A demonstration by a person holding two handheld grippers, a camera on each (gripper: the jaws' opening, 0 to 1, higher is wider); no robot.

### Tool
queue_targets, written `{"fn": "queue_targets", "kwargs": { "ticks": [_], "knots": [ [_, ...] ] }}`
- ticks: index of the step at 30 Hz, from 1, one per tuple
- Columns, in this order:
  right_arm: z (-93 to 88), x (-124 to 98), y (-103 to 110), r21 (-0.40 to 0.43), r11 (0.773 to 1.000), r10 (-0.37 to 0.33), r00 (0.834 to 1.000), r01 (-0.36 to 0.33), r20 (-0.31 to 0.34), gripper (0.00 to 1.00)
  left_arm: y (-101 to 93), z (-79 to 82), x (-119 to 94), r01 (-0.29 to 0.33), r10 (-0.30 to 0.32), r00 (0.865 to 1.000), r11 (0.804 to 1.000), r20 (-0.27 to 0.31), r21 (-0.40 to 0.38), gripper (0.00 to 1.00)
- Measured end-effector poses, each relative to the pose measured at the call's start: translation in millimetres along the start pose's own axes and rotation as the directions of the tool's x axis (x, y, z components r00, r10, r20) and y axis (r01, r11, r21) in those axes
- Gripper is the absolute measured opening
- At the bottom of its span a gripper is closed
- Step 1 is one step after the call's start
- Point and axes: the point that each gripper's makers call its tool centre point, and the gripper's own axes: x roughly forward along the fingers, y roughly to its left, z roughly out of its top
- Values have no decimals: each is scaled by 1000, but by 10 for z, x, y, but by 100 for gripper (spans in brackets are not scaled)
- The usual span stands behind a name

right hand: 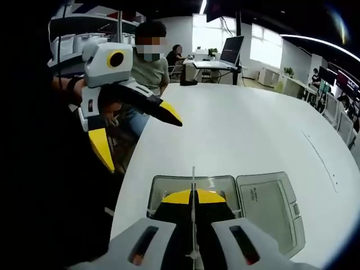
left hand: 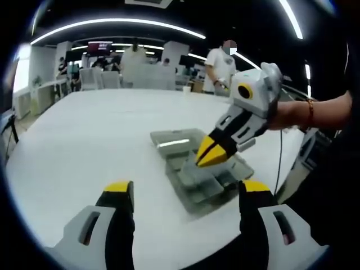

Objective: Insert the divider into the dual guide fixture by aligning both edges with the guide slots and pushing it downward to the bottom, including one-sided entry, uneven engagement, binding, and posture correction.

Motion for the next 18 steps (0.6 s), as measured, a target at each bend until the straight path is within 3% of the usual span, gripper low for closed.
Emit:
{"fn": "queue_targets", "kwargs": {
  "ticks": [18],
  "knots": [
    [-78, 94, -1, -13, 1000, -19, 994, 18, -108, 0, 23, -76, -153, -9, 10, 1000, 1000, 14, -22, 74]
  ]
}}
